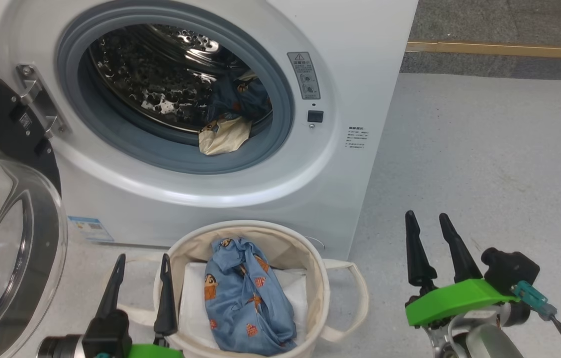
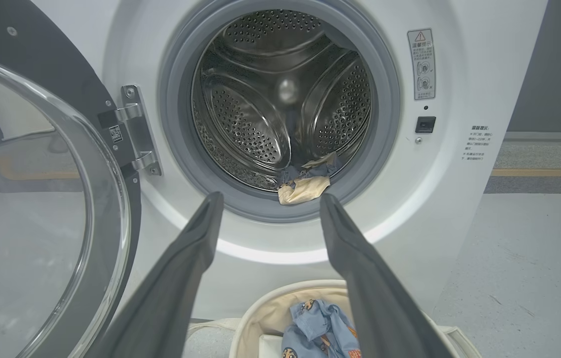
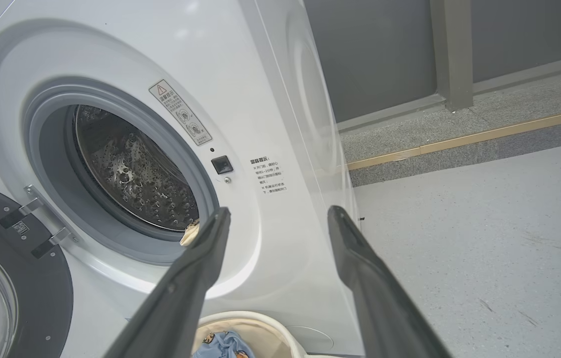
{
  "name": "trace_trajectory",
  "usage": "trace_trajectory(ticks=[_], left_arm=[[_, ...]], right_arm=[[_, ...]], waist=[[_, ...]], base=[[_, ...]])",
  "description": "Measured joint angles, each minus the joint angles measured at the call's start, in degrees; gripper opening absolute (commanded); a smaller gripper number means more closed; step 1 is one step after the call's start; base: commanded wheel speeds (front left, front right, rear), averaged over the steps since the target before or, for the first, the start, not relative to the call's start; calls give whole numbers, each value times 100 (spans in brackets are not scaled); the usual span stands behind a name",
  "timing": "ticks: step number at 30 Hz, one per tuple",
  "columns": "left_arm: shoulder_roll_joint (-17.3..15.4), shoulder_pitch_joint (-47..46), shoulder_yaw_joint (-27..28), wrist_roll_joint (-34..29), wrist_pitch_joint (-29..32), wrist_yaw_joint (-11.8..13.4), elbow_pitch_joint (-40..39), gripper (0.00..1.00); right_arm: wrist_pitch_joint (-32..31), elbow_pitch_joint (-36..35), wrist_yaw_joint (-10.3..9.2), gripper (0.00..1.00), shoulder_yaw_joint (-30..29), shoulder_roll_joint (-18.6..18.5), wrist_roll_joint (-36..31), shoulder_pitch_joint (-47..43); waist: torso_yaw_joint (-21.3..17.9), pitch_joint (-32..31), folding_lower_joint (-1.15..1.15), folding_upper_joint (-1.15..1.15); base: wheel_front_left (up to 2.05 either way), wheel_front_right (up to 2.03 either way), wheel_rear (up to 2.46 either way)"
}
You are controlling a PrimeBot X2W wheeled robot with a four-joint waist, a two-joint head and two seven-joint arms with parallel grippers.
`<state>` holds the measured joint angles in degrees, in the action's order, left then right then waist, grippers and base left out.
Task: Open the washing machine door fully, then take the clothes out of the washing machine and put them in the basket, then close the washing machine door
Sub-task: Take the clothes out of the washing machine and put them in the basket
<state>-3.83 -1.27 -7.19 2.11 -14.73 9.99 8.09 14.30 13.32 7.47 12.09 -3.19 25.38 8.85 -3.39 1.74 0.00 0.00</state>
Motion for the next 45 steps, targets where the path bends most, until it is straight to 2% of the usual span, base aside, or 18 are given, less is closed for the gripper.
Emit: trace_trajectory(ticks=[12,18,25,30,35,40,45], left_arm=[[4,-1,-3,-43,0,-3,7,100],[-54,-144,1,-51,0,-104,51,100],[-397,-1283,21,-133,0,-466,264,100],[-646,-2420,111,92,5,-904,845,100],[-909,-3687,123,294,278,-1348,1407,100],[-1213,-4617,-59,123,534,-1518,1954,100],[-1200,-5238,-303,315,846,-1667,2507,100]], right_arm=[[0,-4,0,100,2,0,0,1],[0,-92,0,100,3,0,-1,19],[0,-233,0,100,7,0,-2,225],[0,-364,0,100,118,0,1,588],[0,-491,0,100,176,-1,147,981],[0,-559,0,100,222,-1,229,1209],[0,-587,0,100,245,-1,322,1251]], waist=[[-4,67,0,0],[-69,340,0,0],[-168,1011,0,0],[-264,1669,0,1],[-434,2342,0,0],[-693,2829,0,0],[-982,3087,0,0]], base=[[0,0,0],[0,0,0],[0,0,0],[0,0,0],[0,0,0],[0,0,0],[0,0,0]])
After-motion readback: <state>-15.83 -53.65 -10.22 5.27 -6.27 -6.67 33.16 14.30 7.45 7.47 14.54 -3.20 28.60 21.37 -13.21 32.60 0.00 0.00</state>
